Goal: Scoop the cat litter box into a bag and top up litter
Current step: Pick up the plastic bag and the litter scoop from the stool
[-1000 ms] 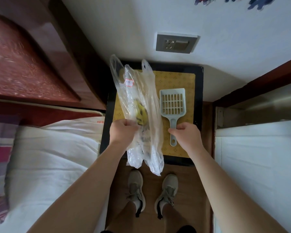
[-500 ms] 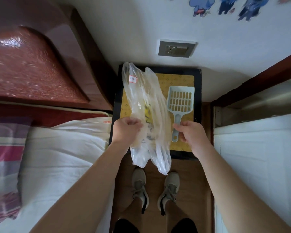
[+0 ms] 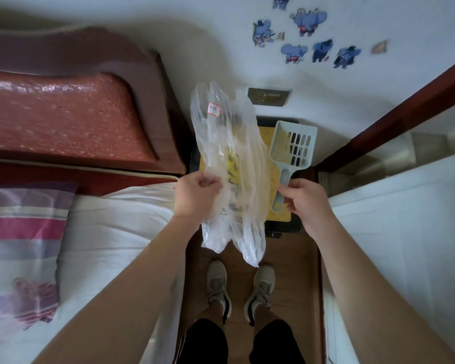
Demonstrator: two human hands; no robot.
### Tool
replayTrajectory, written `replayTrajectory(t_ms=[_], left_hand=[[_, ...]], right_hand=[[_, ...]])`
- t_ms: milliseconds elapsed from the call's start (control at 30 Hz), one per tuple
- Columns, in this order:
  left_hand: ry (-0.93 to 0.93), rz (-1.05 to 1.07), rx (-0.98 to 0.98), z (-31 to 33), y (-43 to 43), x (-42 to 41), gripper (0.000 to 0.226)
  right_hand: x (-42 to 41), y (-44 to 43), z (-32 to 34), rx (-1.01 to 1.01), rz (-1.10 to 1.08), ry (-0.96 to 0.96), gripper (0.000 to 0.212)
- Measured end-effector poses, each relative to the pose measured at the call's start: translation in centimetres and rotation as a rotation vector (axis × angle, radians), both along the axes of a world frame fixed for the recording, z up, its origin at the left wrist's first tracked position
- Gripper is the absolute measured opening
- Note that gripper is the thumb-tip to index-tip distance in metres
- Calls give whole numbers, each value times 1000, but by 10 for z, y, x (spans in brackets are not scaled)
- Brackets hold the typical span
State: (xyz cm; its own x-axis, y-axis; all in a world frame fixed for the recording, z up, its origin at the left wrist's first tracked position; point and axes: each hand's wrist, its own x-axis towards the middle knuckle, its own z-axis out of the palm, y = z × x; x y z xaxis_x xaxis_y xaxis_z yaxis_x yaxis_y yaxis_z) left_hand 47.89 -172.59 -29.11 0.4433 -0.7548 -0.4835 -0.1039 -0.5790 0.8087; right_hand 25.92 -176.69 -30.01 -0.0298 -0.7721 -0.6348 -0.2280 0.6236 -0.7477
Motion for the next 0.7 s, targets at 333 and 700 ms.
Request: replayTrajectory(t_ms=[333, 700], left_hand=[[-96, 39, -130, 92, 40, 21, 3], [-212, 186, -214, 155, 117, 36, 5]], right_hand=[[10, 32, 97, -114, 49, -4, 12], [22, 70, 162, -225, 221, -61, 8]])
